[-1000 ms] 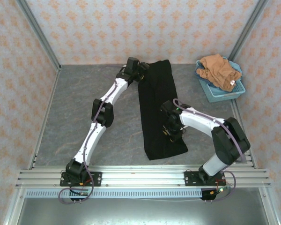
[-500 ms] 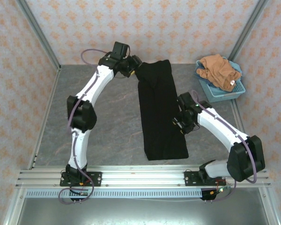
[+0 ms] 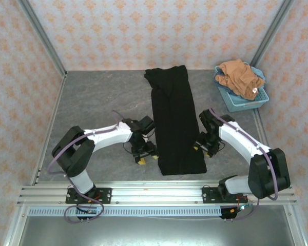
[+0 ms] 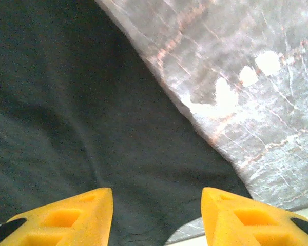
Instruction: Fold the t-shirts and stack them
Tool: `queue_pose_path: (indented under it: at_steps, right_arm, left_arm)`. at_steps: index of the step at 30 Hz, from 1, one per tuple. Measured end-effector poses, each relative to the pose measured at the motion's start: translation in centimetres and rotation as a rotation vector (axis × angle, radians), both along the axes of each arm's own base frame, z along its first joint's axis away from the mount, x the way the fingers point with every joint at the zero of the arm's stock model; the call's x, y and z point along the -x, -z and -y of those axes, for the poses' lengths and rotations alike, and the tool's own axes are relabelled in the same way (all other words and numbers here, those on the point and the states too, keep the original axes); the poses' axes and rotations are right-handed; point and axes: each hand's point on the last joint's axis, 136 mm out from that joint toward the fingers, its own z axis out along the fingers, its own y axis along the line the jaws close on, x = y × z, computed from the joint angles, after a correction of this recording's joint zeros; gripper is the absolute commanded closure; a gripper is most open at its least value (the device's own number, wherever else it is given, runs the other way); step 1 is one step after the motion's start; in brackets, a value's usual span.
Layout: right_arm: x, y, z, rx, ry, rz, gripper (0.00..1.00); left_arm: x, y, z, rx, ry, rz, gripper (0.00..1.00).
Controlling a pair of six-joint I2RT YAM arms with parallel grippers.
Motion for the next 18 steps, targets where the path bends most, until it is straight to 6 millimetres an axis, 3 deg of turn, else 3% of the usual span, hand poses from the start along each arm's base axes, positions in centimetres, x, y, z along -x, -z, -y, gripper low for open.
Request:
queue_pose_path:
  at_steps: [10, 18]
  right_arm:
    - [1.7, 0.7, 0.5, 0.008, -0.03, -0.033, 0.5]
    - [2.5, 0.7, 0.9, 0.018, -0.037, -0.043, 0.5]
  left_arm:
    - [1.0, 0.4, 3.7, 0.066, -0.021, 0.025, 0.46]
    - [3.2, 3.0, 4.1, -0.005, 0.018, -0.053, 0.61]
